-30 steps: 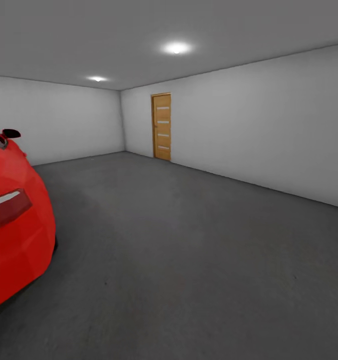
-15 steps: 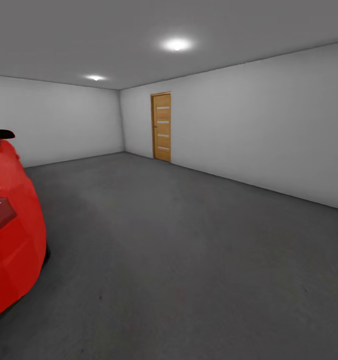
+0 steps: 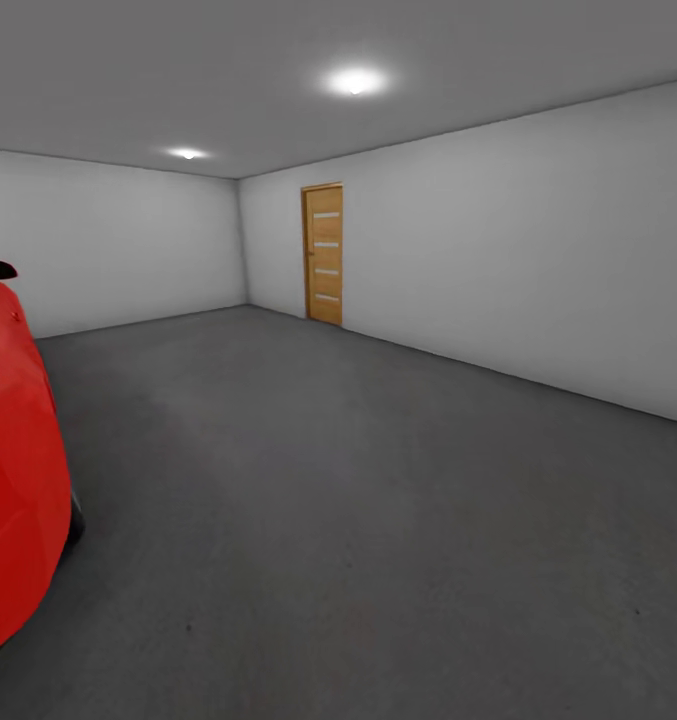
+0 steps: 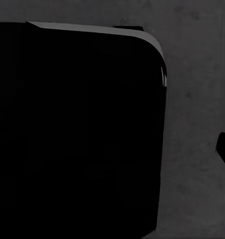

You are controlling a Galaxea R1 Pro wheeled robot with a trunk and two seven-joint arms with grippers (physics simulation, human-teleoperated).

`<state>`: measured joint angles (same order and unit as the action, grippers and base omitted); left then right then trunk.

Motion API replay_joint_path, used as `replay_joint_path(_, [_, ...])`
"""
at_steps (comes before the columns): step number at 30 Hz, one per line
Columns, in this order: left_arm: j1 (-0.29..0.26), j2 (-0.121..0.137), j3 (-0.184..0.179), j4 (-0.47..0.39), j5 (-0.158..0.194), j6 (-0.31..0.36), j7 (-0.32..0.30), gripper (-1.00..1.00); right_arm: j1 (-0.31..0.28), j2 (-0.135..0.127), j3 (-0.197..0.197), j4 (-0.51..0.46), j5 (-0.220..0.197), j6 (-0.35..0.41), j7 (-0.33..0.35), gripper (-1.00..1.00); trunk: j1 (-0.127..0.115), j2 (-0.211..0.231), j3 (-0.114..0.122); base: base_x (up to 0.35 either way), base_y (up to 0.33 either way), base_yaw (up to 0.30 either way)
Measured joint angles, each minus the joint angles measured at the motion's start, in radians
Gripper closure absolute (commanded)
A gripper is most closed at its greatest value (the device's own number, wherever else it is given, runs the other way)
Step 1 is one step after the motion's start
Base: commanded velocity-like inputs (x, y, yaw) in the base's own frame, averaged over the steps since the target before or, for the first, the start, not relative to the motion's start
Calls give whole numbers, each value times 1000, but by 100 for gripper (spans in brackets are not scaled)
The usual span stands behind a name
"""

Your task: Move the two storage containers from the living room to the garage. In the garage, place one container on the floor and stack the other container on top of it (either order is fine).

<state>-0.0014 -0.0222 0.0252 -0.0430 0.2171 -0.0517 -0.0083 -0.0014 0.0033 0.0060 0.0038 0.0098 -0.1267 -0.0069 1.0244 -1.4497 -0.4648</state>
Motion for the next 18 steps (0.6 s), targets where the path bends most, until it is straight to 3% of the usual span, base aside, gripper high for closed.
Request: replay_joint_path(18, [0,2,-1,-1,-1,-2,0,-100,0,0,1,-1,1,0,0,-100,0,0,0,322,0,0])
